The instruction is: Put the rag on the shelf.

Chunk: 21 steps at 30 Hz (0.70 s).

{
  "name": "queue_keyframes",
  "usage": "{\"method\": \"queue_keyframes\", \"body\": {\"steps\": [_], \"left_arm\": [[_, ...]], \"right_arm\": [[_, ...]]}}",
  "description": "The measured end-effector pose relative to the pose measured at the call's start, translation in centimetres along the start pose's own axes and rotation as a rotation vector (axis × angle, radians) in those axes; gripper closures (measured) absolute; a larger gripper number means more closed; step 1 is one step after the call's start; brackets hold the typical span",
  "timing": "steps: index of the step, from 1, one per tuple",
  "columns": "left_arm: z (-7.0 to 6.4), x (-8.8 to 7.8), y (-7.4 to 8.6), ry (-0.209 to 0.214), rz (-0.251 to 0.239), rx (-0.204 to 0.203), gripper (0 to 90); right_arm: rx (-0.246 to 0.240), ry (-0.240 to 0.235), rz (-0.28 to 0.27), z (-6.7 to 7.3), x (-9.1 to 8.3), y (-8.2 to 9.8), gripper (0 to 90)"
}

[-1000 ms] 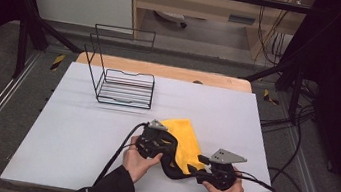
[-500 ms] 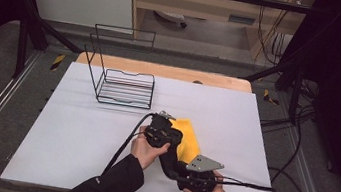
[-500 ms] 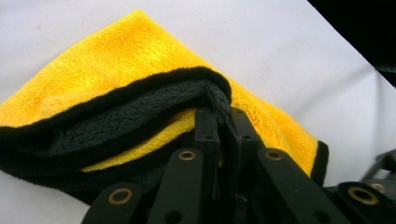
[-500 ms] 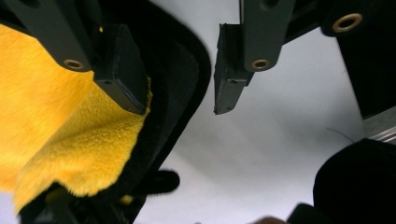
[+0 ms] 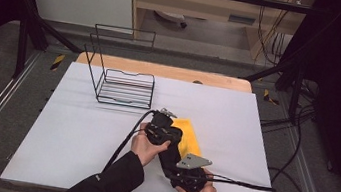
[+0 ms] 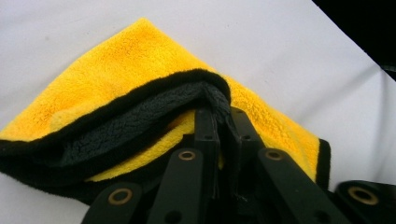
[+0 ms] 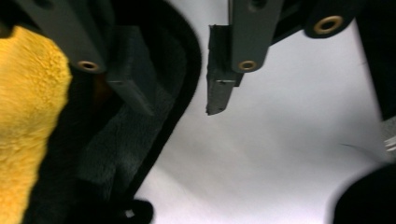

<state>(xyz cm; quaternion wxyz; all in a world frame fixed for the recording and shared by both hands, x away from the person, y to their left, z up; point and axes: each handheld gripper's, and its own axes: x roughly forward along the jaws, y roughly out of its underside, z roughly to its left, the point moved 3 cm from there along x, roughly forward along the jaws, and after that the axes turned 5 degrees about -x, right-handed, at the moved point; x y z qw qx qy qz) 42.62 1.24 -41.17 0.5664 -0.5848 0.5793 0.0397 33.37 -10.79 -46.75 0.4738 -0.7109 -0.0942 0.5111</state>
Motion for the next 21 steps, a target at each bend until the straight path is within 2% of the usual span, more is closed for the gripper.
{"method": "queue_keyframes", "body": {"steps": [3, 5, 8, 10, 14, 18, 21], "left_arm": [[0.2, -0.4, 0.2, 0.007, -0.002, -0.003, 83.6], [0.2, -0.6, 0.3, 0.014, -0.002, -0.01, 83.6], [0.0, -1.0, 0.5, 0.005, -0.001, 0.007, 83.6], [-0.1, -1.3, 0.6, 0.002, -0.002, 0.018, 83.5], [0.0, -1.7, 0.8, 0.007, -0.006, 0.018, 83.5], [0.3, -2.3, 1.1, 0.012, -0.005, 0.017, 83.5], [0.4, -2.9, 1.5, 0.02, -0.004, 0.013, 83.5]], "right_arm": [[-0.01, -0.01, 0.043, 0.1, 0.9, 0.2, 66.4], [-0.027, 0.0, 0.043, 0.3, 1.1, 0.3, 66.9], [-0.042, 0.025, 0.044, 0.3, 1.1, 0.3, 73.9], [-0.054, 0.043, 0.045, 0.3, 1.1, 0.4, 83.3], [-0.017, 0.038, 0.069, 0.0, 1.1, 0.0, 87.3], [-0.012, -0.024, 0.022, 1.0, 0.7, -1.4, 87.5], [-0.011, -0.095, 0.003, 2.6, 1.5, -2.3, 87.3]]}}
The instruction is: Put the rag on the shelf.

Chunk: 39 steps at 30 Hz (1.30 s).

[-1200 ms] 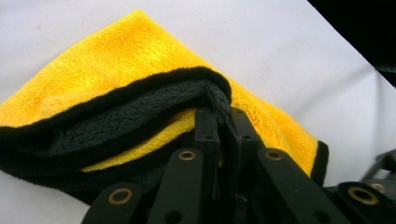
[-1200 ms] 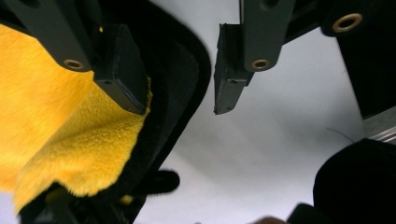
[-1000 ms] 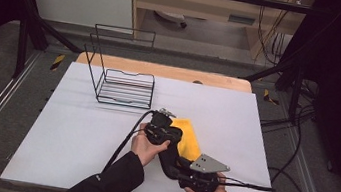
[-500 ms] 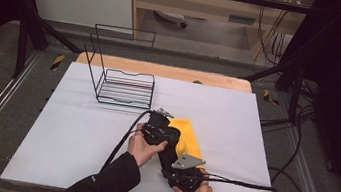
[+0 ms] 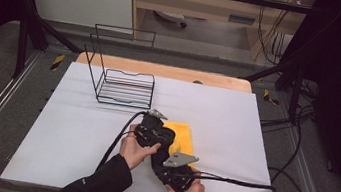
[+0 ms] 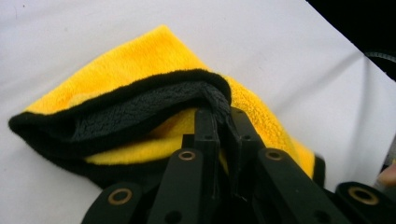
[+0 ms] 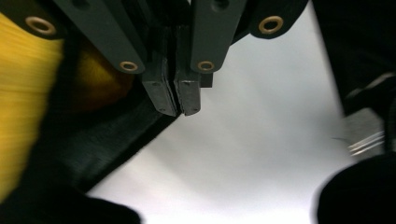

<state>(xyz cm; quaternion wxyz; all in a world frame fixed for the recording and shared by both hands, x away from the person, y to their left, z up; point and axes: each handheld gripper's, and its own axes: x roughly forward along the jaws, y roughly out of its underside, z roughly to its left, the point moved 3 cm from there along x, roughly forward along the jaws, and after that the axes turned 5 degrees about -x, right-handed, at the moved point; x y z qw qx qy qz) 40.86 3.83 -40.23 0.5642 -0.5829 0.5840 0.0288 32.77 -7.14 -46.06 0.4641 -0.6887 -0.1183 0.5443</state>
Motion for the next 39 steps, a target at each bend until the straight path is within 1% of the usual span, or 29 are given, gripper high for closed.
{"method": "queue_keyframes", "body": {"steps": [2, 4, 5, 7, 8, 9, 10, 12, 14, 15, 16, 17, 18, 19, 21, 23, 24, 25, 26, 28, 30, 31, 32, 34, 35, 36, 37, 38, 39], "left_arm": [[0.1, -0.4, 0.5, 0.005, 0.002, 0.002, 83.5], [0.5, -0.9, 1.1, 0.015, 0.002, -0.004, 83.5], [0.7, -1.1, 1.5, 0.02, 0.0, -0.01, 83.5], [1.1, -1.4, 2.5, 0.035, -0.002, -0.024, 83.4], [1.2, -1.6, 3.0, 0.038, 0.001, -0.03, 83.4], [1.3, -1.7, 3.6, 0.04, 0.001, -0.033, 83.4], [1.3, -1.9, 4.2, 0.034, 0.005, -0.026, 83.4], [1.5, -2.1, 5.4, 0.01, 0.017, -0.023, 83.4], [1.7, -2.4, 6.6, -0.012, 0.029, -0.023, 83.2], [1.9, -2.6, 7.2, -0.025, 0.034, -0.024, 83.1], [2.2, -2.8, 7.8, -0.044, 0.044, -0.016, 83.0], [2.5, -3.1, 8.3, -0.055, 0.05, -0.022, 82.9], [2.9, -3.3, 8.7, -0.051, 0.05, -0.031, 82.8], [3.3, -3.4, 9.0, -0.043, 0.049, -0.037, 82.7], [3.8, -3.5, 9.3, -0.028, 0.049, -0.038, 82.1], [3.9, -3.5, 9.3, -0.03, 0.052, -0.034, 80.2], [3.8, -3.6, 9.1, -0.037, 0.048, -0.025, 77.9], [3.7, -3.9, 8.9, -0.053, 0.035, -0.012, 73.7], [3.5, -4.2, 8.7, -0.074, 0.019, 0.002, 67.3], [3.3, -4.6, 8.1, -0.112, 0.005, 0.026, 54.1], [3.1, -4.5, 7.7, -0.126, 0.006, 0.032, 48.1], [3.2, -4.1, 7.7, -0.132, 0.019, 0.031, 47.1], [3.3, -3.6, 7.8, -0.138, 0.039, 0.025, 47.5], [3.7, -2.6, 8.1, -0.14, 0.079, 0.007, 52.5], [4.0, -2.2, 8.4, -0.135, 0.088, -0.01, 55.2], [4.2, -2.0, 8.6, -0.132, 0.098, -0.017, 58.6], [4.3, -1.8, 8.8, -0.138, 0.094, -0.022, 62.9], [4.3, -1.7, 9.0, -0.139, 0.083, -0.025, 64.3], [4.2, -1.8, 9.0, -0.136, 0.085, -0.027, 66.3]], "right_arm": [[-0.006, -0.011, -0.002, 0.8, 0.8, -0.3, 86.1], [0.007, -0.019, -0.009, 0.7, 0.9, -0.4, 81.0], [0.004, -0.029, -0.013, 0.7, 0.6, -0.4, 77.5], [0.003, -0.053, -0.053, 0.7, -0.6, -0.7, 73.5], [0.003, -0.055, -0.068, 0.5, -1.4, -0.8, 70.4], [0.013, -0.056, -0.085, 0.3, -2.3, -0.9, 68.7], [0.031, -0.065, -0.101, 0.0, -3.0, -0.8, 66.6], [0.035, -0.044, -0.114, -0.8, -4.4, -0.5, 63.6], [0.06, -0.03, -0.127, -1.8, -5.3, 0.0, 60.7], [0.076, -0.022, -0.131, -2.2, -5.7, 0.3, 58.7], [0.083, -0.011, -0.127, -2.7, -5.9, 0.6, 56.5], [0.088, 0.003, -0.121, -3.1, -6.2, 0.9, 54.6], [0.09, 0.02, -0.116, -3.5, -6.3, 1.2, 51.9], [0.099, 0.031, -0.115, -3.8, -6.4, 1.4, 48.9], [0.118, 0.034, -0.116, -4.4, -6.6, 1.7, 45.9], [0.131, 0.055, -0.121, -5.0, -6.6, 2.0, 45.1], [0.138, 0.072, -0.104, -5.2, -6.5, 2.3, 45.1], [0.144, 0.097, -0.075, -5.5, -6.2, 2.7, 45.0], [0.139, 0.123, -0.04, -5.9, -5.8, 3.1, 45.3], [0.148, 0.167, 0.012, -6.6, -5.1, 4.0, 46.1], [0.173, 0.177, 0.028, -7.2, -4.6, 4.5, 48.9], [0.18, 0.175, 0.039, -7.4, -4.4, 4.7, 50.5], [0.186, 0.169, 0.055, -7.4, -4.1, 4.8, 53.0], [0.196, 0.17, 0.051, -7.4, -3.8, 4.8, 58.5], [0.21, 0.169, 0.052, -7.5, -3.8, 4.8, 63.8], [0.223, 0.16, 0.048, -7.5, -3.8, 4.7, 72.5], [0.242, 0.13, 0.05, -7.3, -3.7, 4.7, 81.6], [0.247, 0.123, 0.045, -7.2, -3.7, 4.7, 85.7], [0.253, 0.124, 0.046, -7.2, -3.8, 4.6, 87.7]]}}
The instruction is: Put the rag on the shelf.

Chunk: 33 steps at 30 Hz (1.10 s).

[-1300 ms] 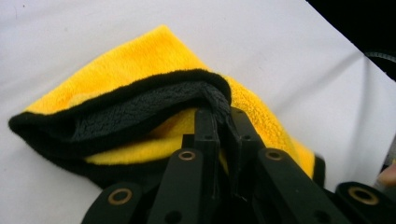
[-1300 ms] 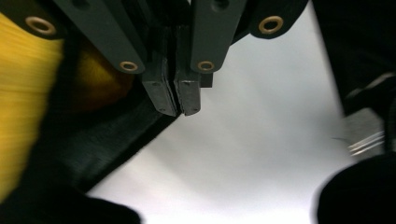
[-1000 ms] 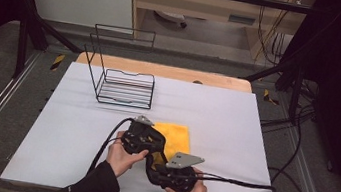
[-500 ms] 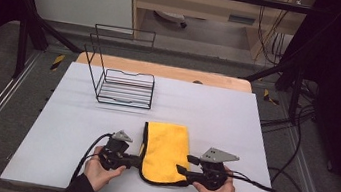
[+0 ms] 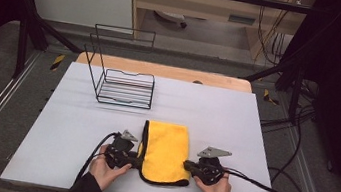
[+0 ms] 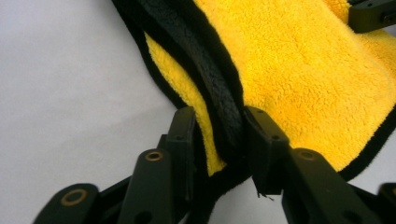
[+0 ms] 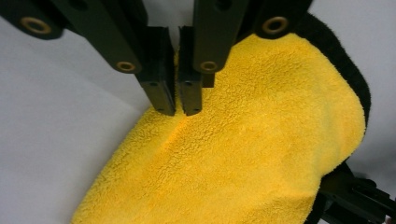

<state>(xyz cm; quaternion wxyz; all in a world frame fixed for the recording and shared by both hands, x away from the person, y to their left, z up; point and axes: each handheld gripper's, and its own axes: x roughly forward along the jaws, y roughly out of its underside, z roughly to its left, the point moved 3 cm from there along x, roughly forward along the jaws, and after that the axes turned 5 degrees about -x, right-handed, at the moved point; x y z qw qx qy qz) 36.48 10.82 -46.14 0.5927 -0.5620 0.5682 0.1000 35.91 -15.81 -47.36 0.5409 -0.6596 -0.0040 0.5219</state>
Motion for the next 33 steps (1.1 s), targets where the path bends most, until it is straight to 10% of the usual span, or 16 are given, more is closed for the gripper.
{"method": "queue_keyframes", "body": {"steps": [10, 17, 23, 33], "left_arm": [[-0.8, -0.1, -0.4, 0.029, 0.009, 0.023, 74.5], [1.0, -1.6, -4.3, -0.018, -0.106, 0.04, 42.6], [2.7, 0.4, -8.0, -0.068, -0.123, 0.045, 27.7], [5.4, 4.3, -9.7, -0.067, -0.09, -0.035, 45.3]], "right_arm": [[0.016, 0.01, 0.04, -0.5, -1.4, 0.1, 84.8], [-0.026, 0.022, -0.122, -1.6, -2.3, -0.6, 56.4], [-0.008, 0.044, -0.165, -2.7, -2.5, -0.9, 43.7], [0.016, 0.051, -0.171, -3.8, -2.4, -1.2, 35.2]]}}
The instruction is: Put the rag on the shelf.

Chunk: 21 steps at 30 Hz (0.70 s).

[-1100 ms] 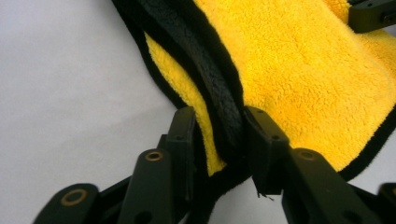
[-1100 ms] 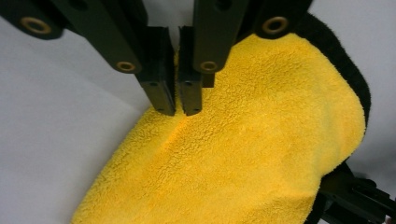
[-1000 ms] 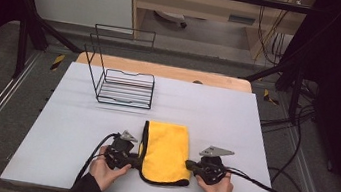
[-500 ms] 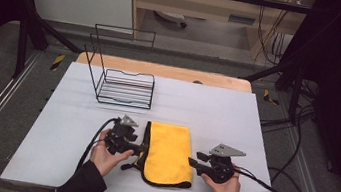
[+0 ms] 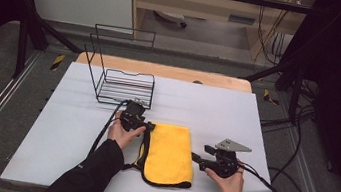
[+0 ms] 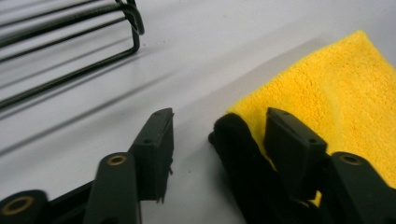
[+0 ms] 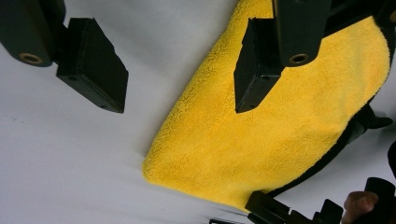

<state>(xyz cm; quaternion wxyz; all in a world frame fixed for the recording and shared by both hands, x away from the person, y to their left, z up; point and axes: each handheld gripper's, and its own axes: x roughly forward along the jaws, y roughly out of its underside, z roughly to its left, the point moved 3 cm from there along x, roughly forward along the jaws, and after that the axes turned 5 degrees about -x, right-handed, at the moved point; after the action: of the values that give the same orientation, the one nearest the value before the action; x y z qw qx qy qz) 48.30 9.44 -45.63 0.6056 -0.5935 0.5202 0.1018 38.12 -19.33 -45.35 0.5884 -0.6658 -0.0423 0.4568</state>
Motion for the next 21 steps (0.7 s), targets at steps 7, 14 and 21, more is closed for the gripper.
{"method": "queue_keyframes", "body": {"steps": [7, 14, 21], "left_arm": [[-0.3, 0.7, 0.3, 0.036, 0.026, 0.005, 57.8], [-0.6, 0.7, 0.4, 0.043, 0.034, 0.013, 65.2], [-1.1, 0.7, 0.5, 0.037, 0.034, 0.032, 75.6]], "right_arm": [[0.034, 0.003, -0.006, -0.8, 1.1, -1.1, 28.1], [0.027, 0.02, 0.025, -1.6, 3.9, -2.8, 25.5], [0.018, 0.047, 0.063, -2.8, 7.0, -3.7, 40.7]]}}
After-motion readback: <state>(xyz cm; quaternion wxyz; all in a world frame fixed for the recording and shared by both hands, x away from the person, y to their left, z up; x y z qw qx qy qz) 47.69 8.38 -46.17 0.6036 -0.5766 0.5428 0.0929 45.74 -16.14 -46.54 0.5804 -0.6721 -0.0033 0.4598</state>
